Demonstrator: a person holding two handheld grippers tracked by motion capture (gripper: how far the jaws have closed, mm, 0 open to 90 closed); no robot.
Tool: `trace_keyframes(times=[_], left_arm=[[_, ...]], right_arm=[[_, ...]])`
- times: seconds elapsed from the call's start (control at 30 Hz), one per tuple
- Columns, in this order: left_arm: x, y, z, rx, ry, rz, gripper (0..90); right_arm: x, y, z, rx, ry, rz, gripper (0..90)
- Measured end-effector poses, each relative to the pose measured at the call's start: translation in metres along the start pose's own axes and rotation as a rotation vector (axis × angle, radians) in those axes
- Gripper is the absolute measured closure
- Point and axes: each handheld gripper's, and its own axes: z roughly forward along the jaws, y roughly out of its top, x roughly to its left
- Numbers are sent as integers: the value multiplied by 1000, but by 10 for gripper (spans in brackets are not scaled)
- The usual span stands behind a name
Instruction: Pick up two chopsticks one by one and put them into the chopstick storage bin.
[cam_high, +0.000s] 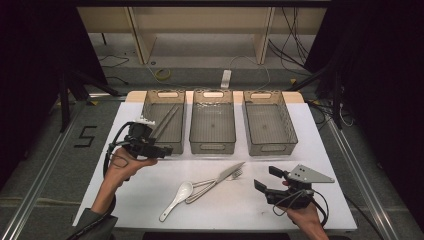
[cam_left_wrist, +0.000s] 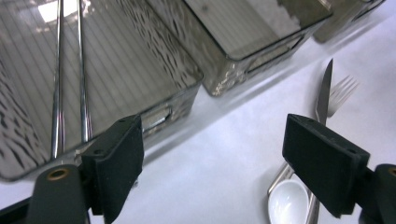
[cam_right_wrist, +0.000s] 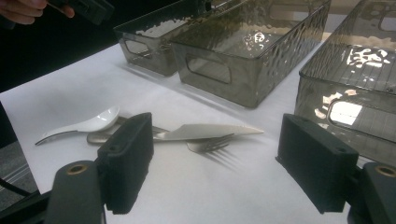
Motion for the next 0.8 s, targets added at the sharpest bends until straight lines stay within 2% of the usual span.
trace_keyframes(times=[0.27,0.53,0.8], left_arm=[[-12,-19,8,63,-7,15,201],[-21,-31,17,85,-13,25,203],[-28,-35,20,102,-31,61,203]], right_arm=[[-3,-1,0,-1,0,-1,276],[-5,-2,-1,-5,-1,8,276],[-3,-1,-2,-6,-7,4,276]])
